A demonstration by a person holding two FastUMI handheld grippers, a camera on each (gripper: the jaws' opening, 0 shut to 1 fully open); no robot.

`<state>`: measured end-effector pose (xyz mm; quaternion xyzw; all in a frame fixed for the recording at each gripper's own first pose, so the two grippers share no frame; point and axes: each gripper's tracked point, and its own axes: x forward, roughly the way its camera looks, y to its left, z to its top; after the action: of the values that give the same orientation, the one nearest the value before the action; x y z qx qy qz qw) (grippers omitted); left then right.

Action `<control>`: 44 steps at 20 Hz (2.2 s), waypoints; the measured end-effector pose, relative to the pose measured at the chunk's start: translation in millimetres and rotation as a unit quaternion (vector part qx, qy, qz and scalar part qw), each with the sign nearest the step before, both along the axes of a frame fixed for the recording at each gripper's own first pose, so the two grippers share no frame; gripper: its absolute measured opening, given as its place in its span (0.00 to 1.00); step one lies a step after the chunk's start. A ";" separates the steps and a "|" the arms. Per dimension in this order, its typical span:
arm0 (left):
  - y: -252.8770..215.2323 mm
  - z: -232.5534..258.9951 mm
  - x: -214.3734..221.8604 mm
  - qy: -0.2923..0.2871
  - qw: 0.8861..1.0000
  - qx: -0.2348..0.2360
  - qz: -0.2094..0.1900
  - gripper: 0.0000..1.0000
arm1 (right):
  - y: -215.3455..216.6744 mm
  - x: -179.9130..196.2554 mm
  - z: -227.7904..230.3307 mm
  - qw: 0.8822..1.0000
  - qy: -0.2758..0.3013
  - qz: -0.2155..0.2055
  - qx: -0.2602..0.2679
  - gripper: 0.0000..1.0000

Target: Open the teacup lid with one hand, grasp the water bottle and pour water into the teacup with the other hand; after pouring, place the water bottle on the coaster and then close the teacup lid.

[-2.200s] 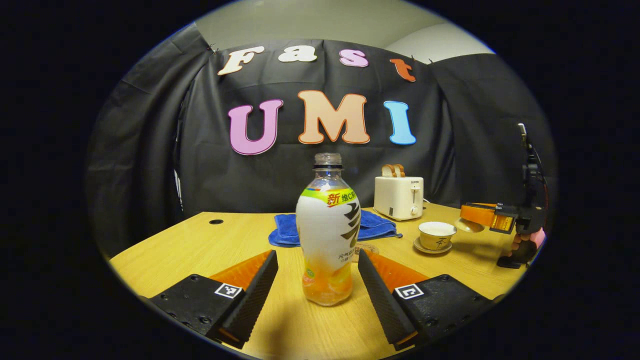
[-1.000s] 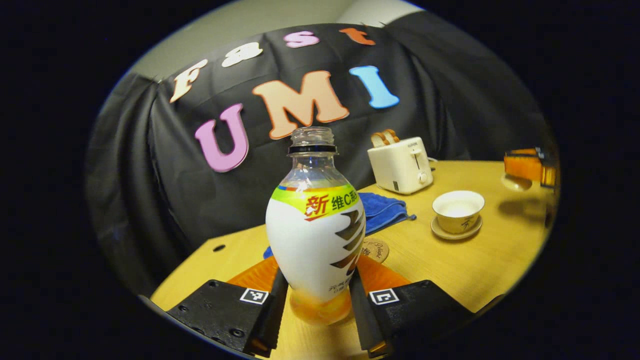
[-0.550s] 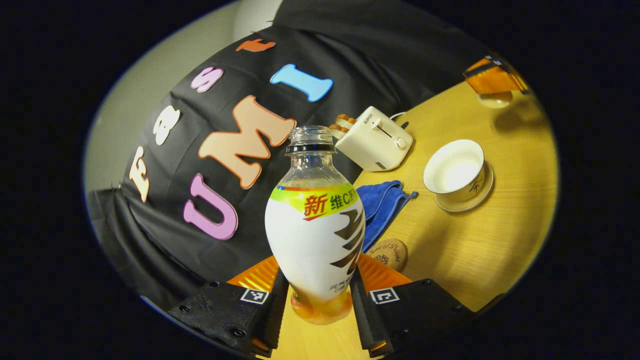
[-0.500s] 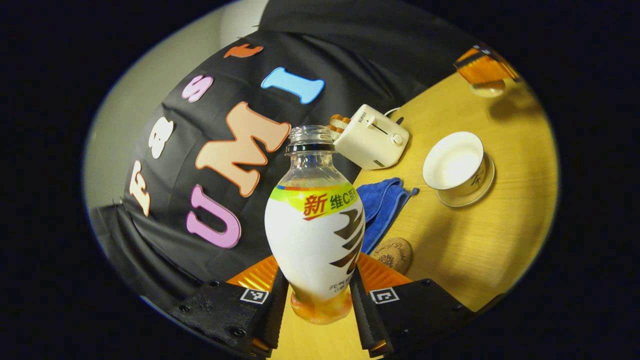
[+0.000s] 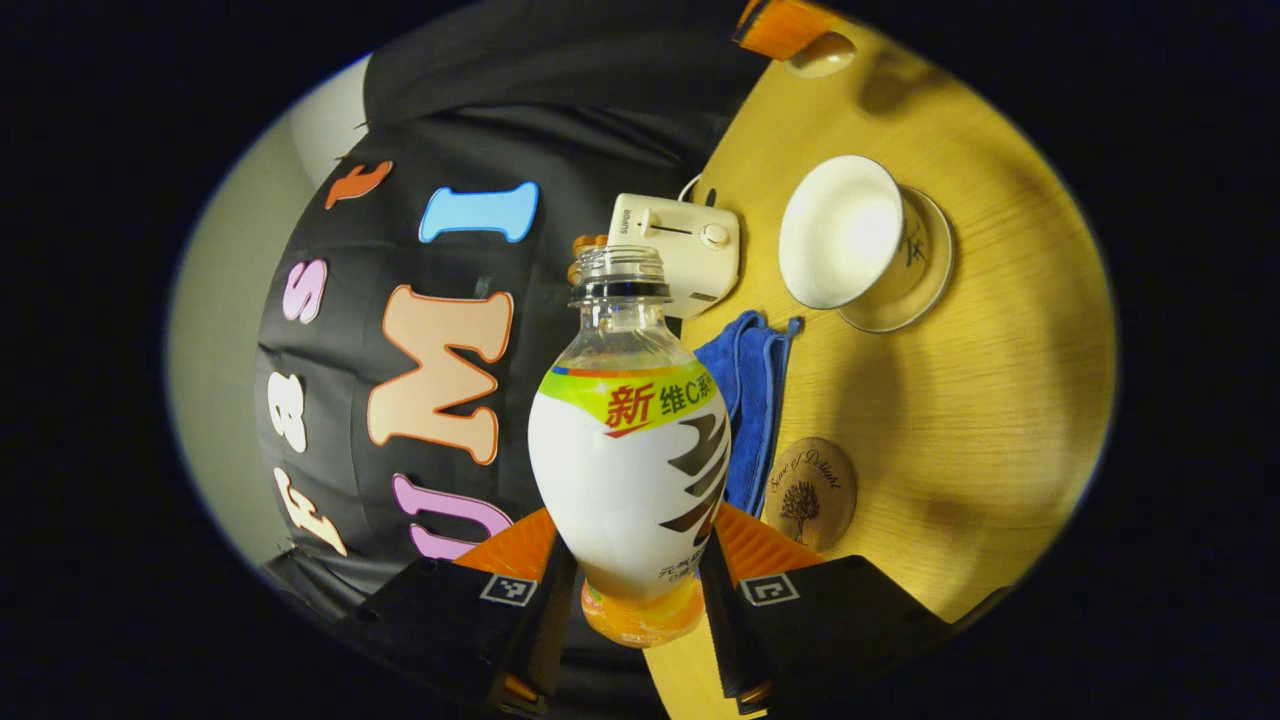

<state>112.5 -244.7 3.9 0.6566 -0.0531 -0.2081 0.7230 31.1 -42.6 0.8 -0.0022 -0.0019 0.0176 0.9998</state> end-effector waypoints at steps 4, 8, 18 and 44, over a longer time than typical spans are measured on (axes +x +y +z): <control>-2.5 -8.4 2.4 -0.007 0.997 0.072 -0.013 0.59 | -0.2 0.2 -1.0 1.000 0.000 0.000 0.000 0.34; -6.7 -10.7 -1.8 -0.014 0.992 0.121 -0.030 0.58 | -0.3 0.3 -0.9 1.000 0.000 0.000 0.000 0.34; -18.4 -18.4 8.4 -0.018 0.977 0.204 -0.058 0.59 | -0.2 0.2 -0.1 1.000 0.000 0.000 0.000 0.34; -25.2 49.7 17.8 -0.083 0.922 0.370 -0.081 0.57 | -0.9 2.0 -0.9 1.000 -0.001 0.001 0.000 0.34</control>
<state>130.3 -269.9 53.6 0.8857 -0.0856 -0.2155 0.4023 33.1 -43.4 -0.1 -0.0023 -0.0028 0.0181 0.9998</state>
